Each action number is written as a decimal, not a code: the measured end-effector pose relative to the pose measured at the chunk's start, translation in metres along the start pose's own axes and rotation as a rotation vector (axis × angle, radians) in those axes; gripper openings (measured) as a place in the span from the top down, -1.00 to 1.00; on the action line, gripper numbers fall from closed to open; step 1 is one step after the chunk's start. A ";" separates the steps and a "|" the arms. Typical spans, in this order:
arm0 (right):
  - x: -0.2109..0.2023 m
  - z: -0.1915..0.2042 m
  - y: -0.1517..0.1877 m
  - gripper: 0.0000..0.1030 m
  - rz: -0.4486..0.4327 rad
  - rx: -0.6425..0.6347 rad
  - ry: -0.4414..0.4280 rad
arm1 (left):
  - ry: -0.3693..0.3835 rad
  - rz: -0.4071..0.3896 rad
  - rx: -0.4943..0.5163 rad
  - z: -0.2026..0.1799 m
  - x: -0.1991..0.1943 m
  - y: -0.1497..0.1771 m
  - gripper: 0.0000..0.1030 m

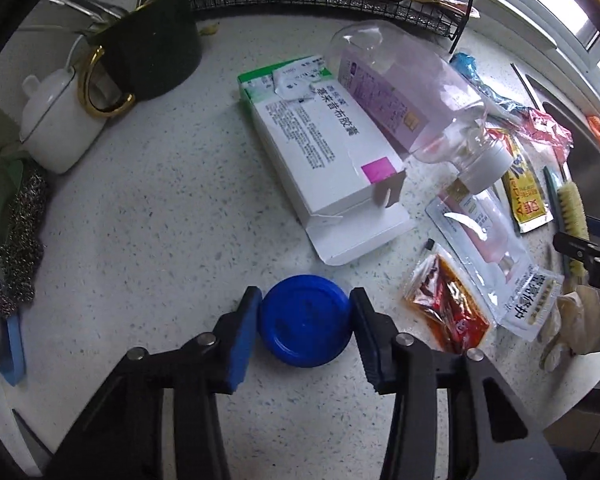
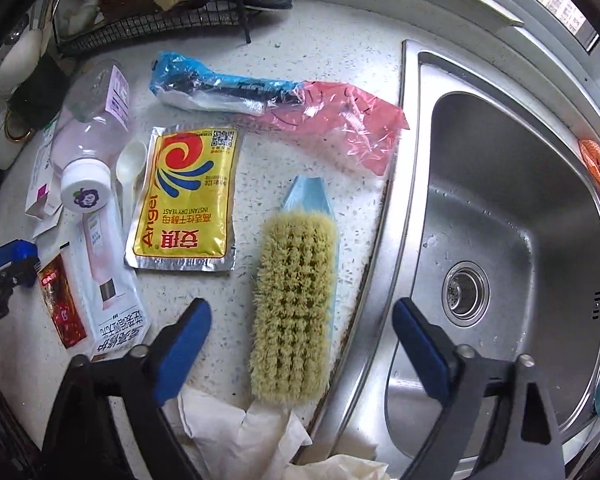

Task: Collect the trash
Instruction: 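Grasp the blue bottle cap with the left tool while the right tool grasps the yellow scrub brush, then carry the blue cap and scrub brush down over the red bucket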

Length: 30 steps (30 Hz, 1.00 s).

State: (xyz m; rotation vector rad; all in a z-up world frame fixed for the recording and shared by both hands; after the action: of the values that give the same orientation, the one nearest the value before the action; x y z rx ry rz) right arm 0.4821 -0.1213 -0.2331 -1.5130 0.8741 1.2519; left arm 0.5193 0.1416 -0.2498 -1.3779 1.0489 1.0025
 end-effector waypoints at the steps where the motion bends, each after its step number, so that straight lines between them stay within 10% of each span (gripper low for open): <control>1: 0.000 0.000 -0.001 -0.69 -0.003 -0.001 0.005 | 0.007 -0.003 -0.002 0.001 0.000 0.001 0.17; 19: 0.003 0.016 -0.014 0.31 -0.011 -0.061 -0.042 | 0.053 -0.091 0.005 -0.022 -0.061 0.035 0.17; 30: -0.055 0.024 -0.007 0.32 -0.161 -0.103 0.013 | 0.089 -0.151 0.004 -0.057 -0.092 0.050 0.17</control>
State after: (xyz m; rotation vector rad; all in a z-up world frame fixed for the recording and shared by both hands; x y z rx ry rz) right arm 0.4691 -0.0985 -0.1789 -1.6410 0.6900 1.1856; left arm 0.4482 0.0888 -0.1703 -1.4867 0.9955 0.8351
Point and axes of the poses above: each gripper's, at about its wrist camera, not at the fingertips, and x roughly the way its jaws point, z to its left, y to its underside, the point moved 1 cm from there along x, roughly the way its jaws point, and after that the axes turned 6 degrees about -x, right-handed, at the moved point
